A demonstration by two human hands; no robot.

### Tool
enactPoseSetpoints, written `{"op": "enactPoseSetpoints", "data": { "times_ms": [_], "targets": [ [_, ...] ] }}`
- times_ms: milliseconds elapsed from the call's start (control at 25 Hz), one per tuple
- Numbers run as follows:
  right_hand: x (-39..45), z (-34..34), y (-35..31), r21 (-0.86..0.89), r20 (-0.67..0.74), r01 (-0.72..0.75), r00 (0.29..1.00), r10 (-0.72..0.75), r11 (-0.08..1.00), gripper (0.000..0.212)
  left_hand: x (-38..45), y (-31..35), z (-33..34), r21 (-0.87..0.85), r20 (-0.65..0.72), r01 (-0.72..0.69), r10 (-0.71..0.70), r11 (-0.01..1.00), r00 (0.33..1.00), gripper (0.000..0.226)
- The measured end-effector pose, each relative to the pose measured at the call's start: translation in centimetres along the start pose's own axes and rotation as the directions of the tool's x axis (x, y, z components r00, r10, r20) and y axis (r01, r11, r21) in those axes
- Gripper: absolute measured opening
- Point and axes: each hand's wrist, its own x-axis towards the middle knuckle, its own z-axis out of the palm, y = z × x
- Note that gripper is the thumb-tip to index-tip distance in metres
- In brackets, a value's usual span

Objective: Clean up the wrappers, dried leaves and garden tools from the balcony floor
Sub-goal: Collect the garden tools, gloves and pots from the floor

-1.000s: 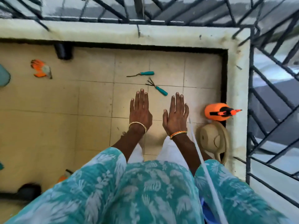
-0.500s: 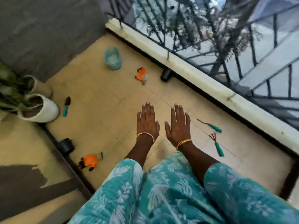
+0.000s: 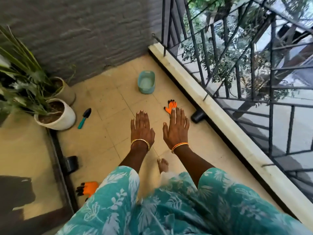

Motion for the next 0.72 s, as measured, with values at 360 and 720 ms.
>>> {"op": "enactPoseSetpoints", "data": {
  "times_ms": [360, 720],
  "targets": [
    [20.1, 4.7, -6.5, -0.081, 0.104, 0.023, 0.994, -0.014, 0.996, 0.064, 17.9, -7.5, -3.5, -0.04, 0.059, 0.059, -0.056, 0.997, 0.997, 0.068],
    [37.1, 12.7, -17.5, 0.068, -0.012, -0.248, 0.968, 0.249, 0.966, 0.057, 37.0, -22.0, -5.1, 0.011, 0.14, -0.102, 0.099, 0.995, 0.985, 0.072]
  ]
}}
